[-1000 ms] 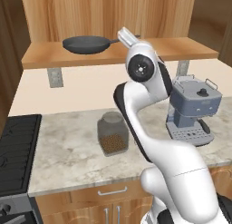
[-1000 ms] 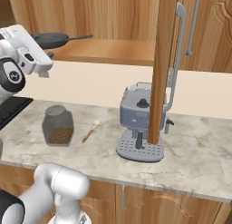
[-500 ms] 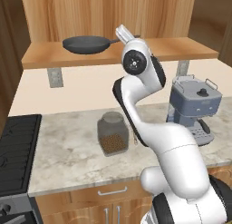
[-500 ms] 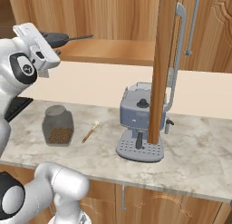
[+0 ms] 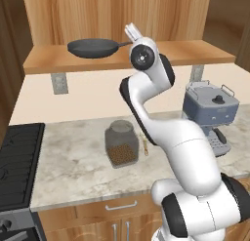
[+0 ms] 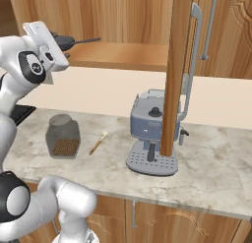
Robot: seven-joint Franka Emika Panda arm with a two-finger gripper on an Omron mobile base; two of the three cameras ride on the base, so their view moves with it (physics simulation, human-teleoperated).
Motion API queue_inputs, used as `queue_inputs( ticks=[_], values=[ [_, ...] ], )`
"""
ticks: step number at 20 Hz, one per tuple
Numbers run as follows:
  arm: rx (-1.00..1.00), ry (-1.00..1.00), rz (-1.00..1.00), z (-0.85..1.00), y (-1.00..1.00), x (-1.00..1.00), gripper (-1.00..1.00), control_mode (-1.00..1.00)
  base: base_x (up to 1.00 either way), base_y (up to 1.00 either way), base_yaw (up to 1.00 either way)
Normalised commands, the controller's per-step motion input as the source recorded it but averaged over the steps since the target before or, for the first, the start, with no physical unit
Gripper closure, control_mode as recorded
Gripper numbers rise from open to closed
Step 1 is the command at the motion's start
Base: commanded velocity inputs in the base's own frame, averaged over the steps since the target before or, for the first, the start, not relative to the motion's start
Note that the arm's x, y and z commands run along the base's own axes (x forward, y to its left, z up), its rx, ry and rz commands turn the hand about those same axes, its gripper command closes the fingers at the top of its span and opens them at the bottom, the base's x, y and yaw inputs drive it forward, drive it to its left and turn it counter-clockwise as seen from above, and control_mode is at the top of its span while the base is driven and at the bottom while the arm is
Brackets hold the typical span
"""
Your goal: Pick the pan from the cabinet and place it on the stove. Then turn on the stove burner for the pan.
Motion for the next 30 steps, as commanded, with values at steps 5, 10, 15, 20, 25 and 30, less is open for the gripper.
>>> queue_inputs(
  ticks=[5, 10, 15, 20, 25, 30],
  values=[
    [0.04, 0.01, 0.0, -0.02, -0.12, 0.12, -1.0, -1.0, 0.0, 0.0, 0.0],
    [0.11, 0.0, 0.0, -0.08, -0.08, 0.32, -1.0, -1.0, 0.0, 0.0, 0.0],
    [0.13, 0.0, 0.0, -0.1, 0.0, 0.35, -1.0, -1.0, 0.0, 0.0, 0.0],
    [0.11, 0.0, 0.0, -0.04, 0.0, 0.34, -1.0, -1.0, 0.0, 0.0, 0.0],
    [0.09, 0.0, 0.0, 0.0, 0.0, 0.33, -1.0, -1.0, 0.0, 0.0, 0.0],
    [0.07, 0.0, 0.0, 0.0, 0.0, 0.36, -1.0, -1.0, 0.0, 0.0, 0.0]
  ],
)
